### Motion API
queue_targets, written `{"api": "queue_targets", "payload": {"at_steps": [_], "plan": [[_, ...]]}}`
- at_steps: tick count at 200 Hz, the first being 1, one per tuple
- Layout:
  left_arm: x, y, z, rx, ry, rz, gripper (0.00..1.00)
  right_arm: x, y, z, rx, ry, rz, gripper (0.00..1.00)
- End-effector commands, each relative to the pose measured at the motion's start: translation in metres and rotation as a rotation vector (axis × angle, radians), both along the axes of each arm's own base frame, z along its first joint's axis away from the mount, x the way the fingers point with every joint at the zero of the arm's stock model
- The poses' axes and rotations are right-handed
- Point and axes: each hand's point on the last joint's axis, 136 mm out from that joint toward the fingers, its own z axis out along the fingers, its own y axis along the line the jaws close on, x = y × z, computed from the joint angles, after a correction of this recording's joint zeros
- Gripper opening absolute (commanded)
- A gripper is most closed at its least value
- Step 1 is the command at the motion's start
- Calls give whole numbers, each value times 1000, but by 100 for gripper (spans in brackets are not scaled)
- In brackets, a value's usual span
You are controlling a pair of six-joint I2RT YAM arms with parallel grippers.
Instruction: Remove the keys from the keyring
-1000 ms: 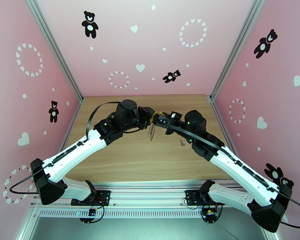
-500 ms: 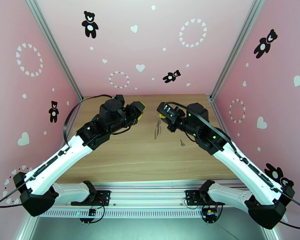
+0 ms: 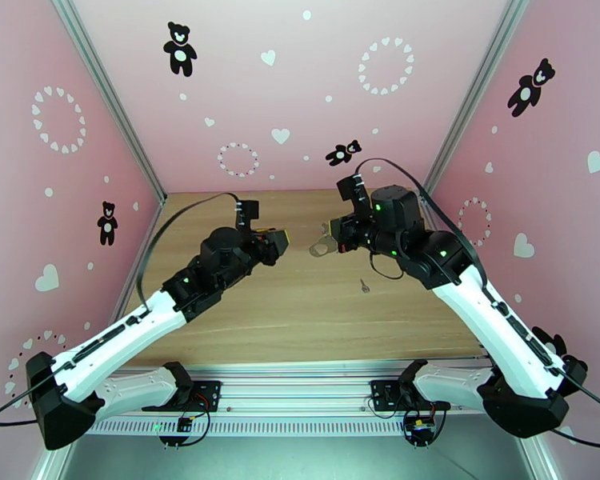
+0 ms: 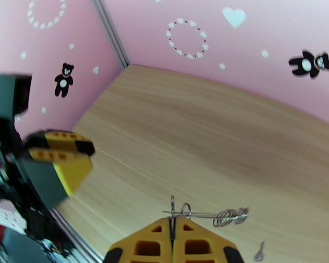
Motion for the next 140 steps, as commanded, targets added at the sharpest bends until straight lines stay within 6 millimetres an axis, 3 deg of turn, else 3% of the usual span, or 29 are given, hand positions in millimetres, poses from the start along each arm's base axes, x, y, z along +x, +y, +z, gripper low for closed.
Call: {"api": "queue_targets", "payload": {"at_steps": [1,21,51,78,84,140], "plan": [[-23,-23,36,-10,-316,-173,42,-4,-1,-4,105,191,-126,0],[-39,-42,32,21,-437,-248,44,-5,-1,-11,103,260,-203,0],[-43,-62,22,63,-500,-274,48,-8,8,-17,179,335,-256,0],[-37,-69,15,58,-495,-249,48,-13,14,-16,216,359,-268,0],[-36,-69,-1,72,-475,-252,49,-14,16,-16,220,364,-269,0],[-37,-72,-28,90,-474,-269,54,-18,17,-14,255,383,-305,0]]}}
